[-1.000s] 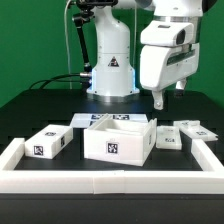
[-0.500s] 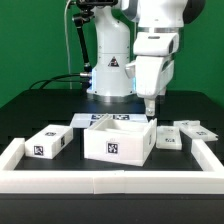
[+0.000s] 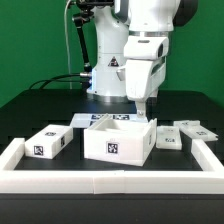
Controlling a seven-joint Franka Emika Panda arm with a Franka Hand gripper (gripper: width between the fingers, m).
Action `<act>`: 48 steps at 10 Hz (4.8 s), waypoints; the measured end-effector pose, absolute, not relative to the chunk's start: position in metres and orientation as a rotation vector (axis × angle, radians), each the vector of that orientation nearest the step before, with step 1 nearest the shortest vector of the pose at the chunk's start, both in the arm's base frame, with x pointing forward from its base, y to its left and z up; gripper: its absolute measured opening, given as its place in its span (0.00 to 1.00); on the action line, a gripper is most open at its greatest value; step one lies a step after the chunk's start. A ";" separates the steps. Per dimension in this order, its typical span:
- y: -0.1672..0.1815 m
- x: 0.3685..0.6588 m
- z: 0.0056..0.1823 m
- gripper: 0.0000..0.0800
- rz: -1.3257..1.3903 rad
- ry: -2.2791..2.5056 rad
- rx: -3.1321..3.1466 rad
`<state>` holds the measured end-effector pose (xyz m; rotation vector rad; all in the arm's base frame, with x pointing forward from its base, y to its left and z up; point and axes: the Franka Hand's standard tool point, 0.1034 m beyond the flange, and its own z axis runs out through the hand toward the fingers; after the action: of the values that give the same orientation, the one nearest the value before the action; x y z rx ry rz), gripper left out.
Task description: Assemble cabinet
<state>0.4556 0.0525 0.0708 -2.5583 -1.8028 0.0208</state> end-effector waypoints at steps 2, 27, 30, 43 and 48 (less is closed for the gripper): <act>0.050 0.443 0.060 1.00 0.027 -1.792 -2.558; 0.052 0.435 0.020 0.05 0.043 -1.824 -2.500; 0.050 0.473 0.019 0.05 0.024 -2.002 -2.366; 0.119 0.515 0.020 0.05 -0.044 -2.187 -2.205; 0.119 0.522 0.019 0.05 0.030 -2.162 -2.198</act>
Offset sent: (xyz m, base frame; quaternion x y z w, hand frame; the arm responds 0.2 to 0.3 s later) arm -0.0051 0.0061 -0.0112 -0.0073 0.0128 0.0074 0.9999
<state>0.5222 0.1186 0.0193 -2.1979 -2.1620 0.0301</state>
